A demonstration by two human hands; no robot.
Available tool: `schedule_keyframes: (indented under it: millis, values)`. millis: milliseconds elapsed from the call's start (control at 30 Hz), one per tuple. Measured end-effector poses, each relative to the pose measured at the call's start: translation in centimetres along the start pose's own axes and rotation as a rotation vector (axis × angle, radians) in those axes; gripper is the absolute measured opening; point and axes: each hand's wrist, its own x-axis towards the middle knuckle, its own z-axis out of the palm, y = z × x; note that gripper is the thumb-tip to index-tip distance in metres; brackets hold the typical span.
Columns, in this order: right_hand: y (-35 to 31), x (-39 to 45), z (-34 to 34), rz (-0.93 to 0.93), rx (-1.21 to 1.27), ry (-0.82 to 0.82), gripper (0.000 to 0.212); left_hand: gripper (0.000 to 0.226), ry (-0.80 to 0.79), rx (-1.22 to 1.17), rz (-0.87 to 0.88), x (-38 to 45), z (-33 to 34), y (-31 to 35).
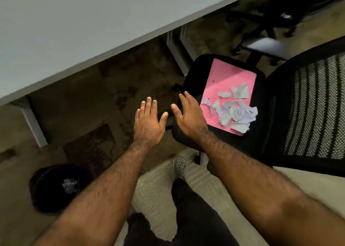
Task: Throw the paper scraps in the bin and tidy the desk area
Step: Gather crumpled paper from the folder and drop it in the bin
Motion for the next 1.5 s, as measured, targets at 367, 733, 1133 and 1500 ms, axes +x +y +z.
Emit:
schedule_keyframes:
  millis: [367,733,1133,1500]
  values:
    - [13.7,1.0,-4.9,0.280,-0.003,0.179,0.068,0.071,-0.210,-0.001,0.320,7.2,8.6,11.0]
    - [25.7,-0.2,-4.8,0.920,-0.138,0.277,0.100,0.097,-0.369,0.172,0.371,11.8,16.6,15.2]
    - [28.4,4.0,-1.4,0.882,-0.038,0.152,0.103,0.115,-0.445,0.246,0.566,14.8,22.8,17.5]
    - [28.8,5.2,1.5,0.629,0.080,0.355,0.046,0.034,-0.167,0.350,0.910,15.6,23.8,16.7]
